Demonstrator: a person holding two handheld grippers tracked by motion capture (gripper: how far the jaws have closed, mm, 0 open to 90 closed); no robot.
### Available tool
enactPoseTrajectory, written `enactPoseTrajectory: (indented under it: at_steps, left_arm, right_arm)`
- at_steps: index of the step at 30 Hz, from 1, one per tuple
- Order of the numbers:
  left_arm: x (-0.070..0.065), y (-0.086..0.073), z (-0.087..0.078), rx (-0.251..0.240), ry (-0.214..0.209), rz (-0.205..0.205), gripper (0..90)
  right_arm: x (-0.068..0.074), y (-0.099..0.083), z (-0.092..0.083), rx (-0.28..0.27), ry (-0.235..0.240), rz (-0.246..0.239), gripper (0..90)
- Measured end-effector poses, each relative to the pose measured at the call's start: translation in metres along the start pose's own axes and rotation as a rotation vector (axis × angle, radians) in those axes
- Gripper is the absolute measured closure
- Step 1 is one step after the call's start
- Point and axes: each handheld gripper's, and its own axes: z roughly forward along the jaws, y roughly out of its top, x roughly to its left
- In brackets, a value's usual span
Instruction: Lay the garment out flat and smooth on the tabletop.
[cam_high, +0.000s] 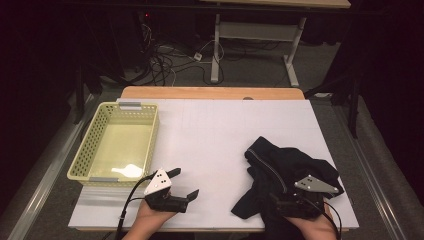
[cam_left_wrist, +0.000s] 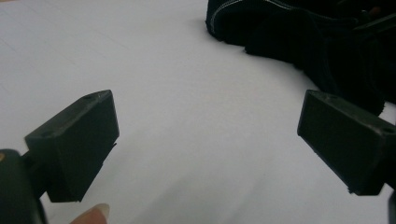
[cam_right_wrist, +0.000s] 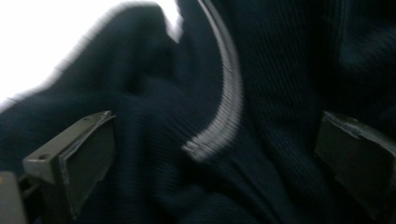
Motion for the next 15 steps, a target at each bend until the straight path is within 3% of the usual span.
enactPoseTrajectory:
  at_steps: [2,4,10,15]
  left_arm:
    - [0.0003,0.0001,0.0001,0.001,-0.001,-0.001,4.8]
    - [0.0001,0.0001,0.0002,0.002,-0.001,0.001,4.8]
    - [-0.0002,0.0003,0.0006,0.006,0.002,0.001,4.8]
    - [0.0004,0.0007,0.0012,0.012,-0.003,-0.003,4.8]
  right_arm:
    - [-0.0029,-0.0037,0.0066,0.032,-0.002,-0.022,5.6]
    - [-0.0014,-0.0032,0.0086,0.037,-0.004,-0.031,16.2]
    - [-0.0072,-0.0058,0.0082,0.001,0.036,-0.026,46.2]
    - [-0.0079,-0.0101,0.0056,-0.049,0.046,-0.057,57.4]
